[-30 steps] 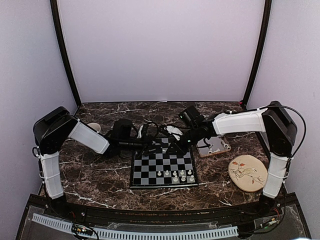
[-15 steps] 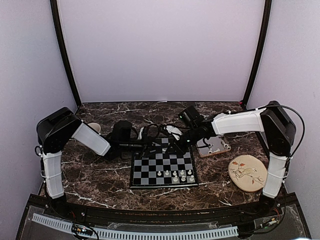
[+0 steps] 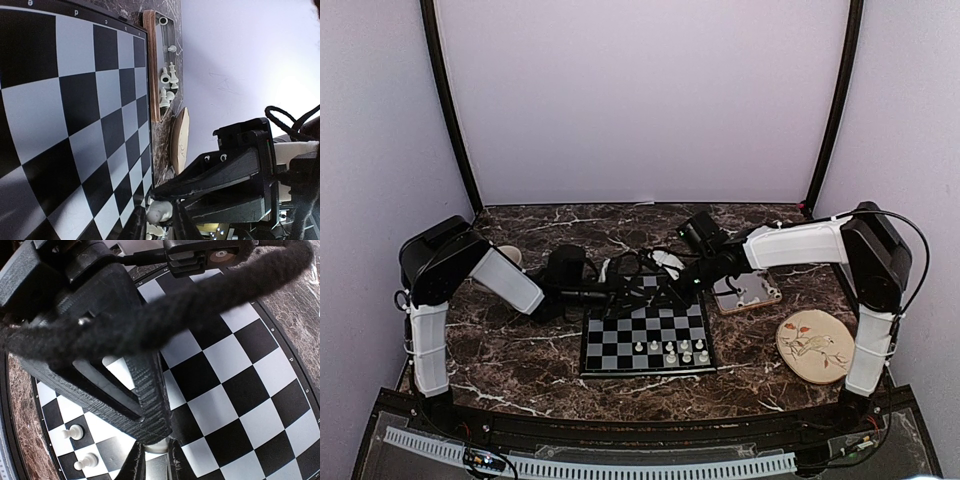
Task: Set up the chess pieces on the board
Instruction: Pass from the right arm to the left
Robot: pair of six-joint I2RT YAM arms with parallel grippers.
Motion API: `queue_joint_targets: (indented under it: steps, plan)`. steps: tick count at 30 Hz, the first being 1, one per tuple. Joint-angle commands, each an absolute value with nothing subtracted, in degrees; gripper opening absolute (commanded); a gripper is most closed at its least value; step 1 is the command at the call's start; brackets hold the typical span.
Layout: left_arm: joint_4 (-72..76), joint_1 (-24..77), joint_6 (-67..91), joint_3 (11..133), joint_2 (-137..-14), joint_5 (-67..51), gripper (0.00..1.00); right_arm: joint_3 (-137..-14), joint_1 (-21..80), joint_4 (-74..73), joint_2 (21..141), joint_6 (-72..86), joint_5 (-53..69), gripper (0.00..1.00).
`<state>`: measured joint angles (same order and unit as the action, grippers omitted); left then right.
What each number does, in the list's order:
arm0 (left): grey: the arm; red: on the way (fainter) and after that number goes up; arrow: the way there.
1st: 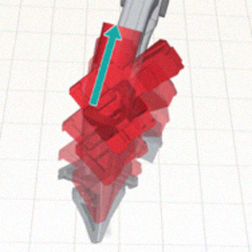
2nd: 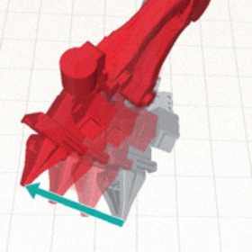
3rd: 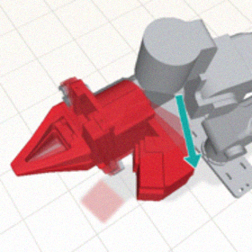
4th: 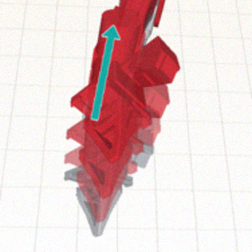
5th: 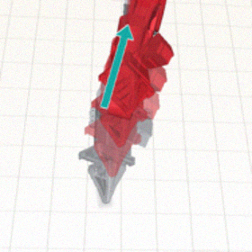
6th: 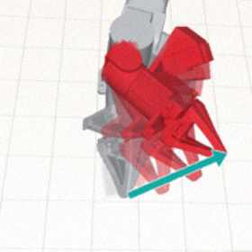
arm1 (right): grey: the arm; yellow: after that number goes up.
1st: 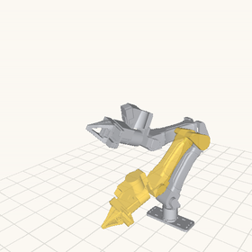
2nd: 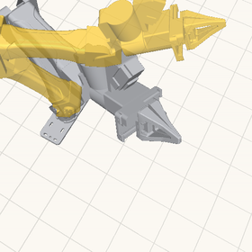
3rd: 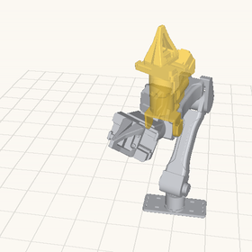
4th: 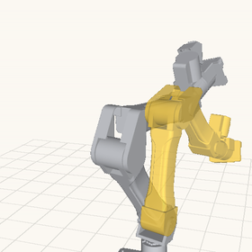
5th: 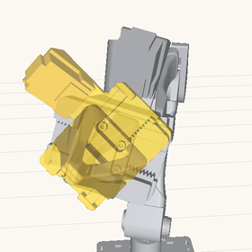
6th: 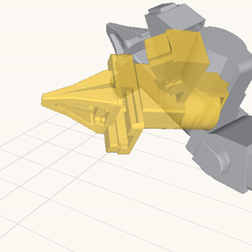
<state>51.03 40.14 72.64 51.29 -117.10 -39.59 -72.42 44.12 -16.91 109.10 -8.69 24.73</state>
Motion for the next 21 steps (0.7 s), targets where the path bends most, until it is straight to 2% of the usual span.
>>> queue_joint_targets:
  steps: [1,4,12,16,21]
  plan:
    - [53.8,40.6,72.9,52.1,-117.3,-40.9,0.16,-73.9,43.8,-15.7,110.1,-8.2,25.7,0.13]
    - [54.4,40.5,73.0,51.9,-117.5,-41.0,0.11,-73.8,43.9,-15.8,110.0,-8.3,25.6,0.14]
    - [56.1,40.4,70.7,51.2,-115.9,-42.0,0.04,-71.9,41.9,-21.1,104.5,-11.2,25.8,0.3]
    - [43.1,40.5,60.3,52.9,-111.1,-43.0,0.04,-68.2,38.4,-22.6,97.1,-12.5,24.2,0.34]
    - [19.3,40.8,39.4,56.6,-102.4,-34.4,0.04,-60.3,33.3,-16.0,89.1,-12.4,19.9,0.38]
